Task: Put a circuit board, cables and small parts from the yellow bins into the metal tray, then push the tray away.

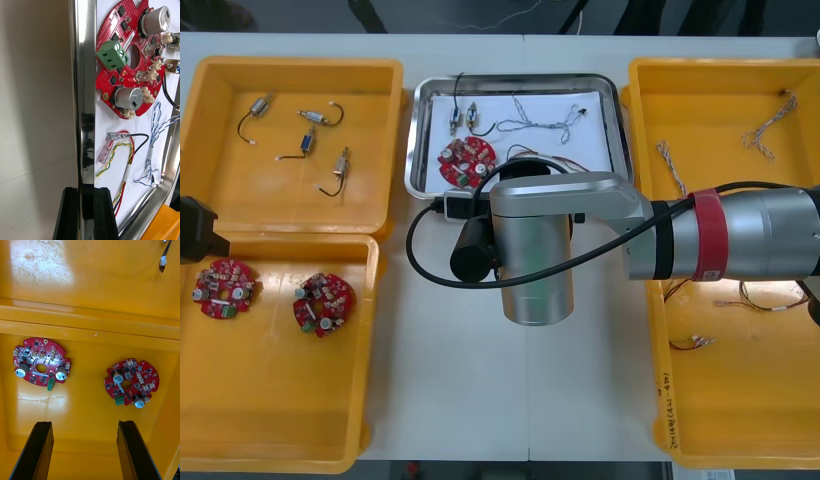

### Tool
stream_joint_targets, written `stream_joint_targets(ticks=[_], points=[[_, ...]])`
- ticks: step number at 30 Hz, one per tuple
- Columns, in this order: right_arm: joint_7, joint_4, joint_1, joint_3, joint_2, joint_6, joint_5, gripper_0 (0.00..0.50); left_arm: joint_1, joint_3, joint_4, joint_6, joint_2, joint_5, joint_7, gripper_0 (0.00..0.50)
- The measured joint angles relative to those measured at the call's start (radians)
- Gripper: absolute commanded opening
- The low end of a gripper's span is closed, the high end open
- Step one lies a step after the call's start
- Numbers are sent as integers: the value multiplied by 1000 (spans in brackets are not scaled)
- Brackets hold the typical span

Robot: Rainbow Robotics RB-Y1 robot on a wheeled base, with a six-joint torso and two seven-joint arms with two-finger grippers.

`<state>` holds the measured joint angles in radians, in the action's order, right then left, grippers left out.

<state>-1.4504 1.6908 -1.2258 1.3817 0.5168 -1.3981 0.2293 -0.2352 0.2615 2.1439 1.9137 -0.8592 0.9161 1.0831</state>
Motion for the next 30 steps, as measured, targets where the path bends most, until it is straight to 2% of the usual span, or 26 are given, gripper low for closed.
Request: stream_joint_targets(ticks=[7,14,30], points=[[0,-34,-31,0,0,33,0,0,0,0,0,0,0,0,0,500],[0,-93,-44,0,0,133,0,0,0,0,0,0,0,0,0,500],[0,-127,-45,0,0,159,-8,0,0,0,0,0,0,0,0,500]])
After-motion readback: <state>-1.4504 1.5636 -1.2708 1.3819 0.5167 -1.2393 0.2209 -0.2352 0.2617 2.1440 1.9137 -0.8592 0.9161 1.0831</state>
